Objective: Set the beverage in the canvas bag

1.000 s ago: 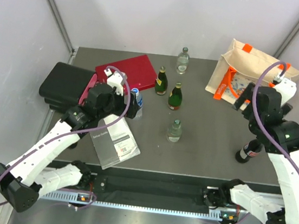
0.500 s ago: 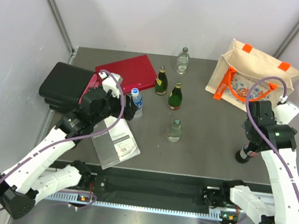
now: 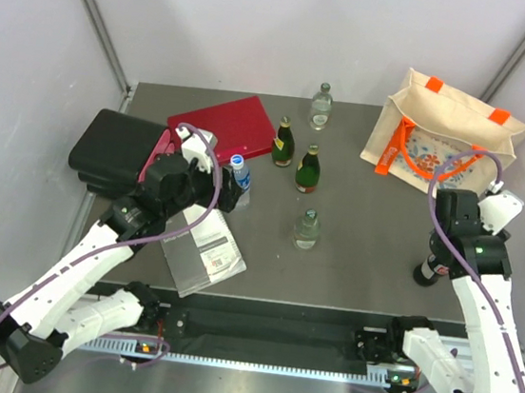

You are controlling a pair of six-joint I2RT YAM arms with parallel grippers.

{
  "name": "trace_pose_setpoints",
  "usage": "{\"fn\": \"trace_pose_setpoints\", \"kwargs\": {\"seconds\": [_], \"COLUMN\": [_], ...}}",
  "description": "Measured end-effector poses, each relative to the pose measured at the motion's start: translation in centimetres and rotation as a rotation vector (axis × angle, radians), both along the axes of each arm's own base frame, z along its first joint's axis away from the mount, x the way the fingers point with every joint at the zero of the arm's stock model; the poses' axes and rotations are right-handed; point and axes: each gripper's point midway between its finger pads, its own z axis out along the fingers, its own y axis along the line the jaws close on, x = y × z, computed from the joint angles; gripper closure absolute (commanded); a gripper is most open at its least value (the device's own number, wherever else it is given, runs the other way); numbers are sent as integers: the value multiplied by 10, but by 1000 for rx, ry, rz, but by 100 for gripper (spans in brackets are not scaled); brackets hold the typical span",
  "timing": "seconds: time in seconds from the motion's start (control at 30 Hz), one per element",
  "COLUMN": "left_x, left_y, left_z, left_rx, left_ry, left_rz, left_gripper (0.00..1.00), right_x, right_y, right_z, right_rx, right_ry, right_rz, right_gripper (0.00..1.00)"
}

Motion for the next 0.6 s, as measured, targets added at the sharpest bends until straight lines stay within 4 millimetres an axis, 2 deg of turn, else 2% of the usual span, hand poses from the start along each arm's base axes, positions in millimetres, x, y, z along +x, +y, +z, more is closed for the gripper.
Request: {"fn": "trace_pose_setpoints", "kwargs": {"seconds": [0.13,0.23,0.33,0.4,0.5,0.6], "left_x": [0,0,0,0,-1,-1], "left_y": [0,0,0,-1,-1,-1], "left_z": [-1,-2,-2,-2,-3,-4], "left_rx": [2,3,3,2,1,3], "left_ry": [3,4,5,6,7,9], "left_rz": [0,0,0,-3,-7,-7], "left_gripper": [2,3,3,3,3,3], "right_x": [10,18,25,29,34,35], "right_y": [1,4,7,8,9,10], "right_z": [0,3,6,6,6,6], "right_rx": [-5,-8,-11,-14,-22,-25], "right_ry": [-15,-28,-36,-33,-27,-24], "right_rz": [32,71,108,128,148,156], "right_gripper": [52,62,76,80,100,100]}}
